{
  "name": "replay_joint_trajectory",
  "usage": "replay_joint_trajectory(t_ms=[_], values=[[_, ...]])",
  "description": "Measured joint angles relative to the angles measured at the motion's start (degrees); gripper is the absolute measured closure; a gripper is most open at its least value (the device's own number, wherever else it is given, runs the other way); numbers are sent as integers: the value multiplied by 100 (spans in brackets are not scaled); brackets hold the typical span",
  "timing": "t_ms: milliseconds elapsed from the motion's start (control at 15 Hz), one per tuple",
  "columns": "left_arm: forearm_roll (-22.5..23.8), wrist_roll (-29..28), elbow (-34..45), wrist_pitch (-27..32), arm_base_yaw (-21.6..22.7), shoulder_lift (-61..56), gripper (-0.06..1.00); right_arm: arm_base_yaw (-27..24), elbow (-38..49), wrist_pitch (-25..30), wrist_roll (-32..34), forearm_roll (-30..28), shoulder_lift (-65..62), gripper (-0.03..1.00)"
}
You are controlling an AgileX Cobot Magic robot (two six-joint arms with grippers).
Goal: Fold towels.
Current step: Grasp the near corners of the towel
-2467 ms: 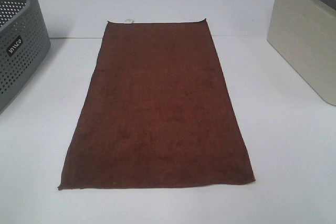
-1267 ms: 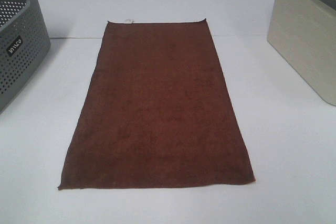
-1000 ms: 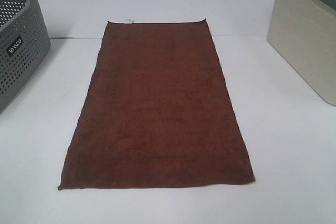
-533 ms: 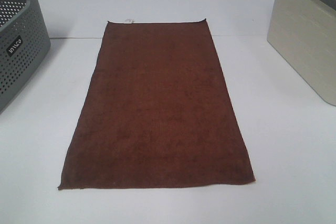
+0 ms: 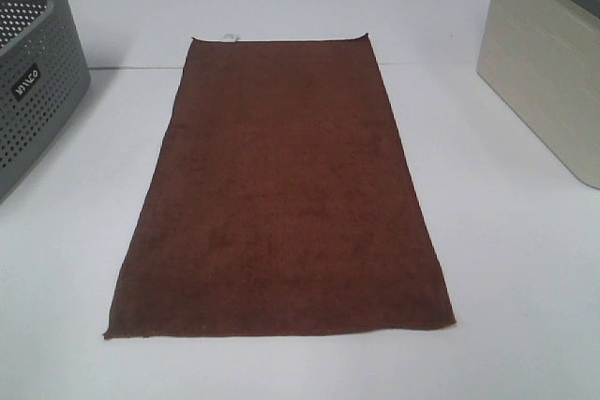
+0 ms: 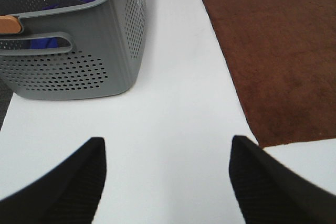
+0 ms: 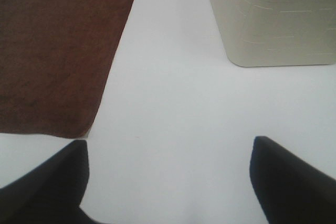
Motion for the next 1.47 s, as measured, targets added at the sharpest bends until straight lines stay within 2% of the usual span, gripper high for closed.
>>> replay_joint_trajectory(t_ms=[1067, 1200, 1333, 1467], values=[[0, 0, -23, -46, 0, 0, 30, 0, 6, 0, 0, 17, 0, 18], [-52, -103, -63, -653, 0, 0, 30, 0, -46, -103, 23, 17, 160, 19], [-361, -447, 52, -1524, 0, 115, 30, 0, -183, -573, 258, 17, 625, 20], [-751, -613, 304, -2114, 0, 705, 30, 0, -332, -957, 487, 17, 1369, 20]])
